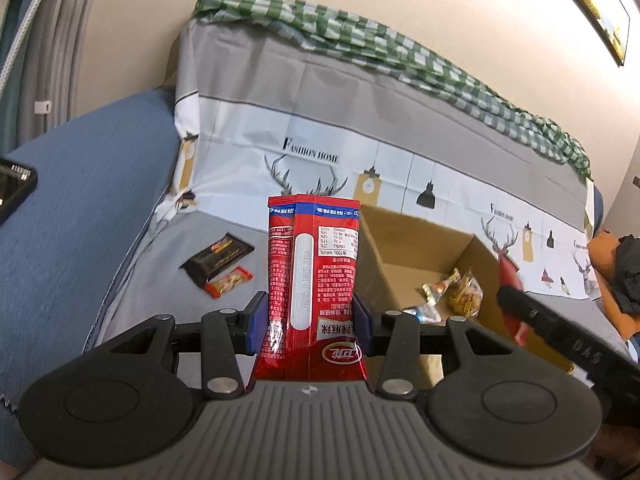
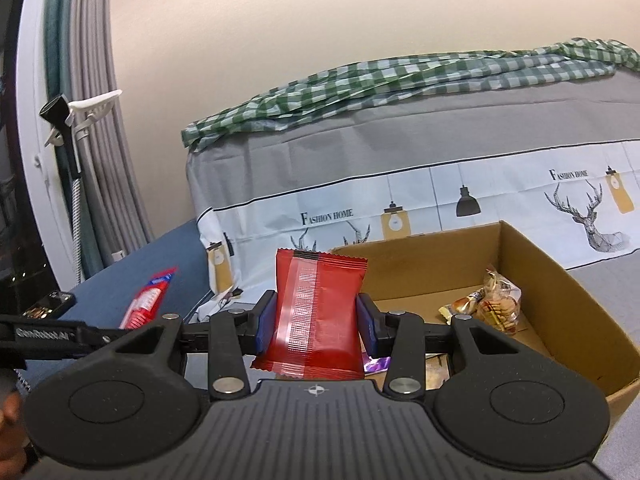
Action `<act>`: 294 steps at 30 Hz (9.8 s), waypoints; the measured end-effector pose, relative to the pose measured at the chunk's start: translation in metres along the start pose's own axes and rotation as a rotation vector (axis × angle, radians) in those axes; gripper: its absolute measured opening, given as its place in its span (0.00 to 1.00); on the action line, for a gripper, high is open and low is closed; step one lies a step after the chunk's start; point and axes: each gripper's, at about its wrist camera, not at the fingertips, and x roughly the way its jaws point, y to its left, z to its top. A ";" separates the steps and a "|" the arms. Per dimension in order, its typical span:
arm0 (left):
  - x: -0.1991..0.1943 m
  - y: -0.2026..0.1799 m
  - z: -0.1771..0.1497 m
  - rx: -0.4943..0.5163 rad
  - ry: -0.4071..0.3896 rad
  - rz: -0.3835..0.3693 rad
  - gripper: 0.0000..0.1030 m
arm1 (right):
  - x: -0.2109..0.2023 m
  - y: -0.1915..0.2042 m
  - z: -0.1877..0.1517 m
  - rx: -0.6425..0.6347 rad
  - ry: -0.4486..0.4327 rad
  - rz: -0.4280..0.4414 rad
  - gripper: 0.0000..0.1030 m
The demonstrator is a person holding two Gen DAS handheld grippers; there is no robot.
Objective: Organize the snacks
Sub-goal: 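Carry the chip bag with the left gripper while the right carries the packet over the box, then open the left gripper dropping the chip bag while the right drops the packet into the box, then move both grippers from the box back to the last snacks on the sofa, then grasp the small red-wrapped candy with the right gripper while the left lowers over the black bar, then close the left gripper on the black chocolate bar while the right holds the candy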
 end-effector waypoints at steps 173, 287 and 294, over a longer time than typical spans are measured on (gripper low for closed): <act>0.268 0.082 -0.002 0.218 0.140 0.234 0.43 | 0.162 0.104 -0.121 -0.359 0.545 0.028 0.20; 0.103 0.062 -0.069 -0.031 0.552 0.142 0.51 | 0.077 0.095 -0.130 -0.322 0.598 0.039 0.22; 0.103 0.060 -0.070 -0.007 0.551 0.156 0.43 | 0.078 0.096 -0.130 -0.329 0.598 0.038 0.21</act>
